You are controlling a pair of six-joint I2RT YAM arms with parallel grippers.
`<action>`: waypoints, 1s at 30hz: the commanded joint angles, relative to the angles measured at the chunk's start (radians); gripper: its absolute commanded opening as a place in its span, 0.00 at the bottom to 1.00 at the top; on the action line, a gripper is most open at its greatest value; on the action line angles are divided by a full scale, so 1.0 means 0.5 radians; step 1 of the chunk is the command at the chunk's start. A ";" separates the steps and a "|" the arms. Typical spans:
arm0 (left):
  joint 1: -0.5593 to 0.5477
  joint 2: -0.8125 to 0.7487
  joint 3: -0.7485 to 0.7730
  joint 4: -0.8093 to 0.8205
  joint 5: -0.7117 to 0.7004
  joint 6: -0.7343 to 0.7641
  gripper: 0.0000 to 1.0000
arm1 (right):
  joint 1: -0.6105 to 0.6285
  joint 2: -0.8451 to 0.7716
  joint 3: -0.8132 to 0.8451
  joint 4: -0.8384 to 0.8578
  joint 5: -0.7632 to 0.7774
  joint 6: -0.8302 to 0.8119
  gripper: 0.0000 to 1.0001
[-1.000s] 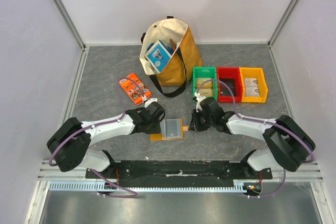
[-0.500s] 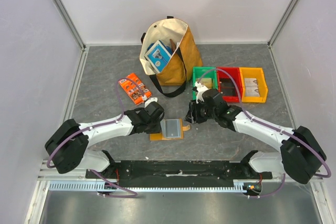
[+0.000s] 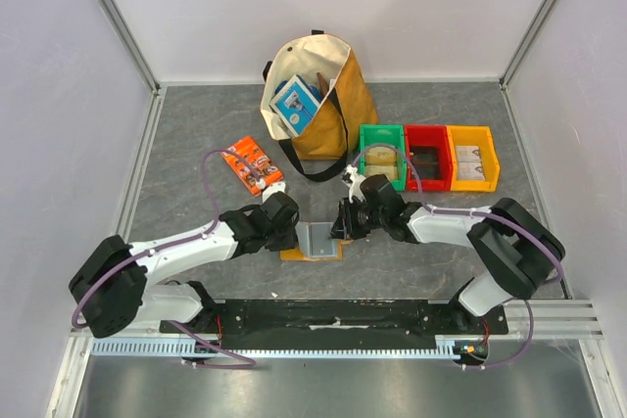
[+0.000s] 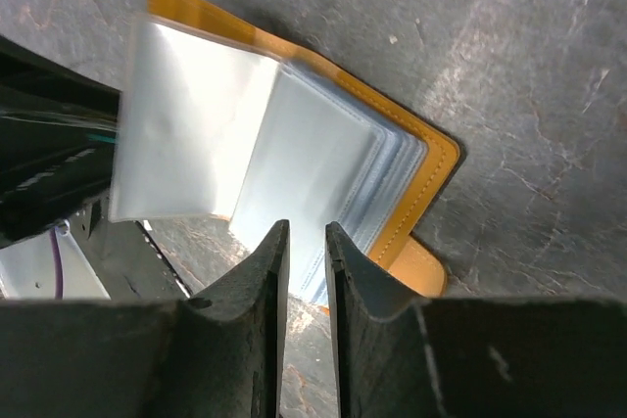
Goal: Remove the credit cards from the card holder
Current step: Open the card holder at the center of the board.
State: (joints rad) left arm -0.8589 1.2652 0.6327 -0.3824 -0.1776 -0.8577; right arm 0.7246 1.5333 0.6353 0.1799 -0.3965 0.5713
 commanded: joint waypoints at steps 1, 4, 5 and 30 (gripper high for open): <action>0.015 -0.146 0.005 -0.048 -0.120 -0.128 0.33 | 0.005 0.112 -0.040 0.223 -0.097 0.054 0.27; 0.027 -0.324 0.081 -0.216 -0.258 -0.135 0.37 | 0.008 0.161 -0.056 0.223 -0.097 0.039 0.27; 0.027 -0.379 0.127 -0.296 -0.295 -0.122 0.39 | 0.008 0.167 -0.062 0.223 -0.088 0.036 0.27; 0.095 -0.119 -0.118 0.117 0.079 -0.184 0.11 | 0.091 0.084 0.094 0.045 -0.047 -0.023 0.28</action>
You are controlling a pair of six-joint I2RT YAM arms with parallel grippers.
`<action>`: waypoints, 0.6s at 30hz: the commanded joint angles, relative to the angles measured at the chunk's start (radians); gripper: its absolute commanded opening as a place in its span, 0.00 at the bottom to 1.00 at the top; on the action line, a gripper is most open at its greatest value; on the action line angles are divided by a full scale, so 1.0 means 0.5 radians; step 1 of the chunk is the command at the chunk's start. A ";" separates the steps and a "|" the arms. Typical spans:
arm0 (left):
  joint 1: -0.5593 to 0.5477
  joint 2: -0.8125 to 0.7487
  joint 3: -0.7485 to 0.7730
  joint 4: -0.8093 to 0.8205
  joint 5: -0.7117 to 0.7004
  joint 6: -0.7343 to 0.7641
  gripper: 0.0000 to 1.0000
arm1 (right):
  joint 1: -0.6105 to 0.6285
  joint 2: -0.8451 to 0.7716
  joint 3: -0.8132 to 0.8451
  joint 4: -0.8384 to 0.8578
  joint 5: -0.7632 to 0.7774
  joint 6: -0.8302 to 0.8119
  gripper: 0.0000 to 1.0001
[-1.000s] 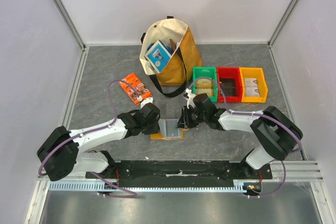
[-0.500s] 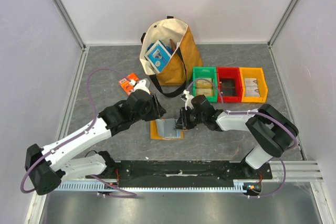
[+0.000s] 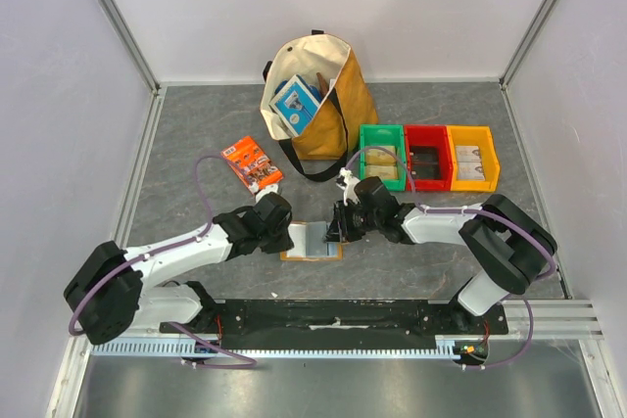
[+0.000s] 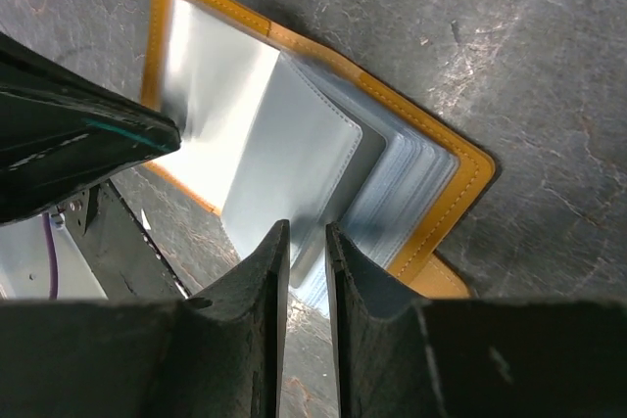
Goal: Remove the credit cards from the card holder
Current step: Open the card holder at the center of the board.
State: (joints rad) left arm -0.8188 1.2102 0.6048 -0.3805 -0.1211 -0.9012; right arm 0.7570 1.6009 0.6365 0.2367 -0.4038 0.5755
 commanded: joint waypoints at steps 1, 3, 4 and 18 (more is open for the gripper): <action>0.012 -0.003 -0.071 0.120 -0.031 -0.097 0.11 | 0.038 -0.054 0.104 -0.071 -0.042 -0.034 0.28; 0.015 0.025 -0.093 0.132 -0.025 -0.097 0.10 | 0.060 -0.057 0.144 -0.078 -0.067 -0.031 0.28; 0.015 0.037 -0.099 0.144 -0.019 -0.097 0.10 | 0.069 -0.057 0.163 -0.078 -0.073 -0.028 0.28; 0.015 -0.294 -0.167 0.041 -0.175 -0.176 0.19 | 0.268 0.277 0.473 -0.041 -0.094 -0.022 0.41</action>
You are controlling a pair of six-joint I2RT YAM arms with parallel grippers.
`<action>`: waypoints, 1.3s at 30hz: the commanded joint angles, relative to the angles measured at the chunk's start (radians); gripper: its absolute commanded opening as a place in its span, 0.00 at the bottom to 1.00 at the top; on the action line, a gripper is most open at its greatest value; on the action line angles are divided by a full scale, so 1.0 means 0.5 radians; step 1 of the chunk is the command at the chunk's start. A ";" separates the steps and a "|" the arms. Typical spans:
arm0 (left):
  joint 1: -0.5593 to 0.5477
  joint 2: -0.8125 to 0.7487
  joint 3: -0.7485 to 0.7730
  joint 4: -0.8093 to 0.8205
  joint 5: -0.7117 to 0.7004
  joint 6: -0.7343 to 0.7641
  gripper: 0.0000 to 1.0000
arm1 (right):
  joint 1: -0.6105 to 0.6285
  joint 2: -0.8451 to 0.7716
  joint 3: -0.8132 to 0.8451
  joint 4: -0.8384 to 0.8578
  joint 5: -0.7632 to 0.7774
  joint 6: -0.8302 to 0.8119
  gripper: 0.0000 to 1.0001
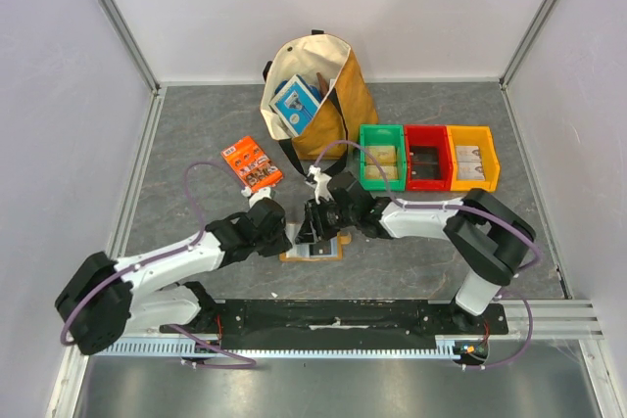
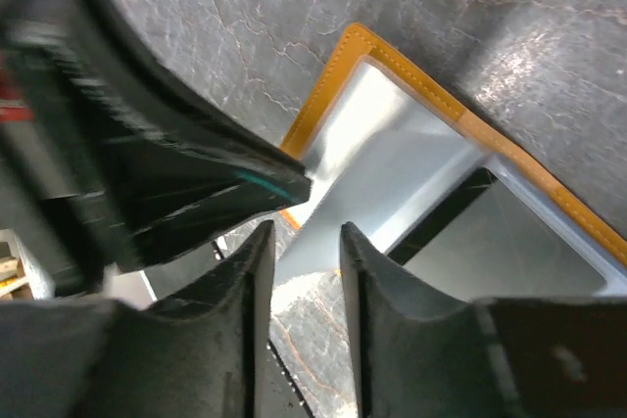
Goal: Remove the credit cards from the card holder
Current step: Open the card holder at the center of the board.
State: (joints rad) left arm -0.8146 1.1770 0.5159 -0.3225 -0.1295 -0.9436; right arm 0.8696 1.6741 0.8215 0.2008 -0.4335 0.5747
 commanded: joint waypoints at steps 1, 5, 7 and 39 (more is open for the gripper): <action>0.006 -0.286 0.020 -0.128 -0.192 -0.104 0.20 | 0.052 0.158 0.121 0.028 -0.041 -0.020 0.43; 0.006 -0.568 0.048 -0.297 -0.318 -0.147 0.26 | 0.062 0.256 0.158 0.006 -0.032 -0.026 0.50; 0.006 -0.688 0.075 -0.343 -0.342 -0.150 0.29 | 0.065 0.278 0.179 -0.036 -0.017 -0.048 0.54; 0.025 -0.137 0.205 0.347 0.250 -0.119 0.33 | -0.156 -0.207 -0.057 -0.273 0.275 -0.214 0.42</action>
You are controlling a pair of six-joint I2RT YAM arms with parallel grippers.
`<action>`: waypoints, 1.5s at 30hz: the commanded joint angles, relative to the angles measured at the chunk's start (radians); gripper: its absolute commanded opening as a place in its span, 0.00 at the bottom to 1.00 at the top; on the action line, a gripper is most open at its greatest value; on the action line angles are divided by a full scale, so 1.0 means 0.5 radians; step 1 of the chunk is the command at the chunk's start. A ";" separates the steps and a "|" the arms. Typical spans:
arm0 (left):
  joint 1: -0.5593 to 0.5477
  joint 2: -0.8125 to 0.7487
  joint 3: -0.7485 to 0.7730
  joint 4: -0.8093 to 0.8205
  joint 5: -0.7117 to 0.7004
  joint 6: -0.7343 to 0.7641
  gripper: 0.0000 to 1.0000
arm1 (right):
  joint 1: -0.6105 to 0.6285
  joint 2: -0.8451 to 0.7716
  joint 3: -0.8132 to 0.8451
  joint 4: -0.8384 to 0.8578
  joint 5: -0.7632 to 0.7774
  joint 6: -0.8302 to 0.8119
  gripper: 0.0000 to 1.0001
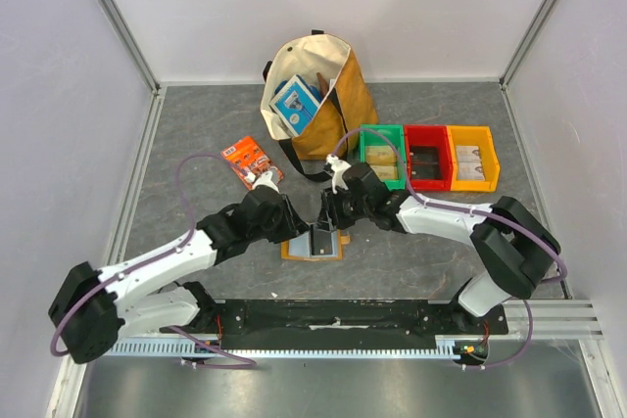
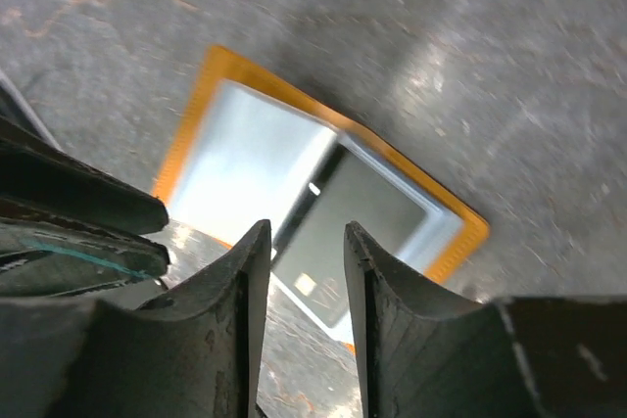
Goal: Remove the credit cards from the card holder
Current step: Open the card holder at the center of the board, then remove the credit card from the card holder.
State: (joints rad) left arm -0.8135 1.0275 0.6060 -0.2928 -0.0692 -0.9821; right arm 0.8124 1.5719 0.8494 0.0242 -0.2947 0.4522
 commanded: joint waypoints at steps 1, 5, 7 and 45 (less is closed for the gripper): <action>0.050 0.209 0.006 0.352 0.214 -0.042 0.32 | -0.045 0.007 -0.140 0.105 -0.015 0.043 0.42; 0.182 0.387 -0.107 0.533 0.399 -0.064 0.32 | -0.045 0.038 -0.226 0.203 -0.009 0.093 0.38; 0.213 0.430 -0.150 0.576 0.396 -0.036 0.32 | -0.045 0.050 -0.269 0.237 0.000 0.096 0.37; 0.384 0.602 -0.749 1.619 0.829 -0.232 0.26 | -0.048 0.262 -0.337 0.206 0.031 0.062 0.21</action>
State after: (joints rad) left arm -0.6277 1.3674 0.2512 0.4747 0.3157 -1.0649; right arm 0.7868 1.6581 0.6949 0.2501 -0.3328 0.5045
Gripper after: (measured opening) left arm 0.268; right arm 0.216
